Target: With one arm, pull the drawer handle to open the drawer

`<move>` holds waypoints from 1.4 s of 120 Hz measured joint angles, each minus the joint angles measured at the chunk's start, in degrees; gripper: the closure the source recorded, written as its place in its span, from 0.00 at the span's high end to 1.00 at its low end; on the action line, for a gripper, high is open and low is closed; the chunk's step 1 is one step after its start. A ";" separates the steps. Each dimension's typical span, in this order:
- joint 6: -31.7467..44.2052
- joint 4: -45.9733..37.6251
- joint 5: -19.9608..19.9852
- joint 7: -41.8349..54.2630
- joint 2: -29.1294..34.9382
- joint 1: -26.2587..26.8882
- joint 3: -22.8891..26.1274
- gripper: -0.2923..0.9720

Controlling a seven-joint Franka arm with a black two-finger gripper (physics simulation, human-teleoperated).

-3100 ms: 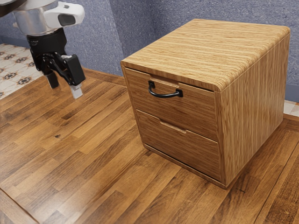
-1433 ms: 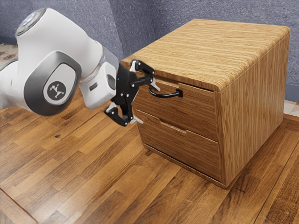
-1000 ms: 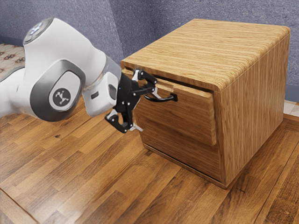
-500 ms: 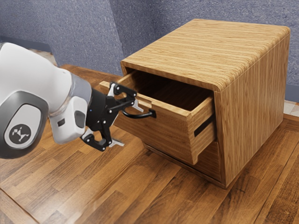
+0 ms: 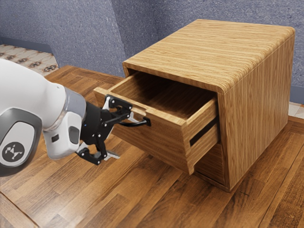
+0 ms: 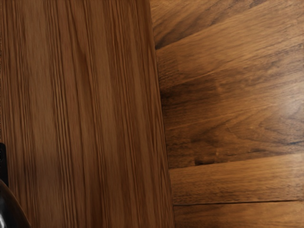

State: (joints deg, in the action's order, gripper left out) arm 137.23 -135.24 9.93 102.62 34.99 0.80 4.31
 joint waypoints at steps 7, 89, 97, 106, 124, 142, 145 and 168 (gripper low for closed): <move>-0.16 -0.83 0.04 -0.01 1.24 -0.03 0.00 0.76; -5.20 -6.27 0.12 -1.06 11.45 -0.10 0.01 0.75; -5.93 -6.26 0.11 -1.21 11.76 -0.09 0.29 0.76; -7.11 -5.75 0.52 -1.52 12.00 -0.20 1.21 0.77; -10.99 -4.07 1.15 -2.23 15.06 -0.35 2.04 0.60; -16.43 -0.54 0.34 -3.20 18.18 -0.03 3.22 0.69; -17.69 1.64 0.25 -3.65 18.15 -0.04 3.92 0.70; -40.60 43.66 -9.63 -22.30 -11.96 -4.54 1.46 0.75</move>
State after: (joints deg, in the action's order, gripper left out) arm 96.63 -91.58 0.30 80.32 23.03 -3.74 5.76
